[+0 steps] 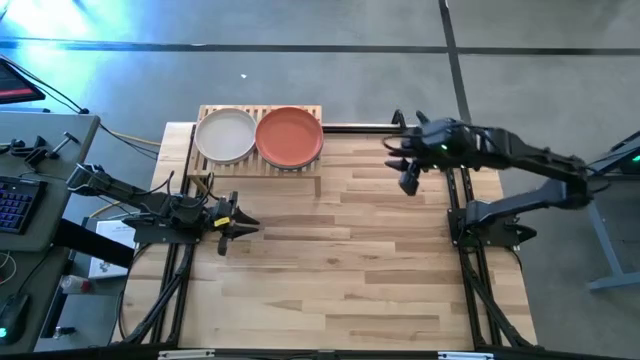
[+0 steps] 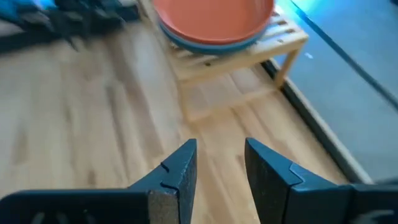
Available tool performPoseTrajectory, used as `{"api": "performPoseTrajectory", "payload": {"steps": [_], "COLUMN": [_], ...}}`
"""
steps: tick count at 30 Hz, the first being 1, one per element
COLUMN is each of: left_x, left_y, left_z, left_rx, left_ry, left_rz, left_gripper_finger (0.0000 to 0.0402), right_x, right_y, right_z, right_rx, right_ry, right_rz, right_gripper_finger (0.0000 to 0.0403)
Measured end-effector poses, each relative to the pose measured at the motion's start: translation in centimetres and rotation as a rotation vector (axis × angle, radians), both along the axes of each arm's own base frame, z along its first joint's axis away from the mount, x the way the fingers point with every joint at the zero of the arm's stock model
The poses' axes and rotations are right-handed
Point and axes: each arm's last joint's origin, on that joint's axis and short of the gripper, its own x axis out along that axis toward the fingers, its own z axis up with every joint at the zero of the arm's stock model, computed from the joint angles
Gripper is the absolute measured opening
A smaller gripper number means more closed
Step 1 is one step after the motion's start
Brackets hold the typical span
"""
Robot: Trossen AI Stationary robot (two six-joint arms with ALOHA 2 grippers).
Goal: Place and stack plates onto a shelf
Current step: Return to Home Position
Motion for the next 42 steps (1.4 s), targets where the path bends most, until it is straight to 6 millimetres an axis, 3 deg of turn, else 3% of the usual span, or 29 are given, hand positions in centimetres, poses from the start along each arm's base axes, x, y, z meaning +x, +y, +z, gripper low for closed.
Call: {"api": "performPoseTrajectory", "payload": {"steps": [12,23,42], "left_x": [0.0,0.0,-0.4], "left_y": [0.0,0.0,0.1], "left_z": [0.0,0.0,0.8], "left_rx": [0.000,0.000,-0.026], "left_ry": [0.000,0.000,-0.084], "left_rz": [0.000,0.000,0.000], "left_gripper_finger": [0.0083,0.0083,0.0083], "right_x": [-4.9,-6.4,-7.3], "right_y": [1.1,1.5,1.8], "right_z": [-7.4,-15.1,-22.7], "right_rx": [0.001,0.076,0.165], "right_ry": [-0.252,-0.416,-0.528], "right_rz": [0.091,0.095,0.098], "right_gripper_finger": [0.0114,0.0114,0.0114]}}
